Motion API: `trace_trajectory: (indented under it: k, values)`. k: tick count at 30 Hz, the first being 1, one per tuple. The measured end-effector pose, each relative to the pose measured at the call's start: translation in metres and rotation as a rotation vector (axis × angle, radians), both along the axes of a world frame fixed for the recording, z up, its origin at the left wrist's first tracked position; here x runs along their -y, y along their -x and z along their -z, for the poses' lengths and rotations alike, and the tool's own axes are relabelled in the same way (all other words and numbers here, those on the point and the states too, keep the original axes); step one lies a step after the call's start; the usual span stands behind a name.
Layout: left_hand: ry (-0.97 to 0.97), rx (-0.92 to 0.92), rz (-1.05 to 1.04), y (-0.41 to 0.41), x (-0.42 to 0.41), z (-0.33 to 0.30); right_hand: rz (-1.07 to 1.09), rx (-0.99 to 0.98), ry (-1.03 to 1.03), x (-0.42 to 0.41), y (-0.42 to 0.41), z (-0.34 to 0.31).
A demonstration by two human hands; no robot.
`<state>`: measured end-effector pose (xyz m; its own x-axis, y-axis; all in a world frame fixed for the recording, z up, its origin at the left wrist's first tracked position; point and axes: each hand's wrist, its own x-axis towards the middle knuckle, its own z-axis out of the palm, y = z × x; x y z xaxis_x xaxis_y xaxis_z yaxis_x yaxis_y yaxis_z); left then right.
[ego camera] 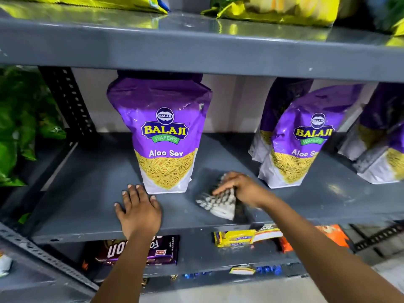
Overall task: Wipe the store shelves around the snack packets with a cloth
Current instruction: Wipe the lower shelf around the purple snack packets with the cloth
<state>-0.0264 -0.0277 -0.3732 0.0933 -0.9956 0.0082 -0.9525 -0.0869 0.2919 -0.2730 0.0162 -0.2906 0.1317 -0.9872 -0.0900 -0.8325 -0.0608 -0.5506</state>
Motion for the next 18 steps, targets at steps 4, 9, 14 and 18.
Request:
trace_trajectory:
  k: [4, 9, 14, 18]
  values:
    - [-0.011, 0.010, 0.003, -0.001, -0.002, 0.000, -0.317, -0.162, -0.246, 0.011, -0.033, 0.003]
    - [-0.005, 0.025, 0.008, 0.000, 0.000, 0.000, 0.070, 0.125, -0.162, 0.011, -0.043, -0.014]
    - [0.013, 0.015, 0.005, 0.000, 0.000, 0.002, 0.125, -0.129, -0.218, 0.004, -0.094, 0.039]
    - [0.019, 0.018, 0.010, 0.001, -0.001, 0.002, 0.112, -0.279, -0.176, 0.000, -0.065, 0.057]
